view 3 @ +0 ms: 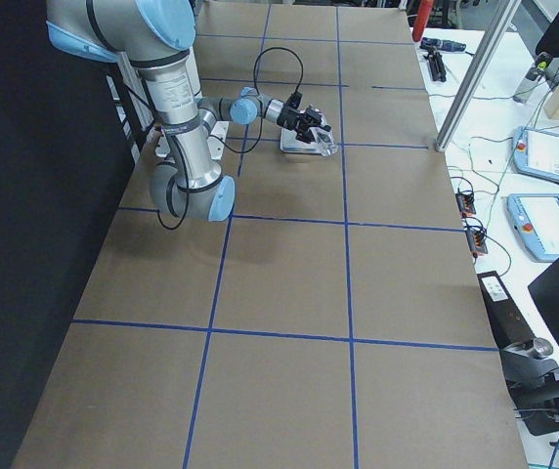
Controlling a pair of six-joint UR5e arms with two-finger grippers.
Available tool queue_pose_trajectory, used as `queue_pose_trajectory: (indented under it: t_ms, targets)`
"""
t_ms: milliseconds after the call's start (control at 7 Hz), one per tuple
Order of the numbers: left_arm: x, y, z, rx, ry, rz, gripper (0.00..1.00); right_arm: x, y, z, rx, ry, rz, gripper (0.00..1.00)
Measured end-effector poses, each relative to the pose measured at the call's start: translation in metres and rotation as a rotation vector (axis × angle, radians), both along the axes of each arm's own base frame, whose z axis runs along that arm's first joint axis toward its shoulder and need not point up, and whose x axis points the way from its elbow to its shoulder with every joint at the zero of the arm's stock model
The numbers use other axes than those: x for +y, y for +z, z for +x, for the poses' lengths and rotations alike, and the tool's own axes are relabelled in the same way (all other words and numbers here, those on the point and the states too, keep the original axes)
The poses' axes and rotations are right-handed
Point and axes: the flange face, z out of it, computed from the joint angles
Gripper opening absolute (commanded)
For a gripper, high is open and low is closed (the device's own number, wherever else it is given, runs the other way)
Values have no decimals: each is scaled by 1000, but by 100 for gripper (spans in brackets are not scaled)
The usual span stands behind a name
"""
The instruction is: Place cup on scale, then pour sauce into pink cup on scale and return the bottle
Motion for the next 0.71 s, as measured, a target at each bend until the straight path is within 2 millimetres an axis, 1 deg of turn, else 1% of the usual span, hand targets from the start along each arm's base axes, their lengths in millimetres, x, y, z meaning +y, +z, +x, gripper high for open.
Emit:
queue_pose_trajectory:
  t_ms: [286, 714]
  targets:
    - [-1, 0, 0, 1, 1, -1, 100, -2, 5, 3, 103, 7, 27, 0]
    - [-1, 1, 1, 2, 2, -1, 100, -4, 5, 5, 194, 6, 70, 0]
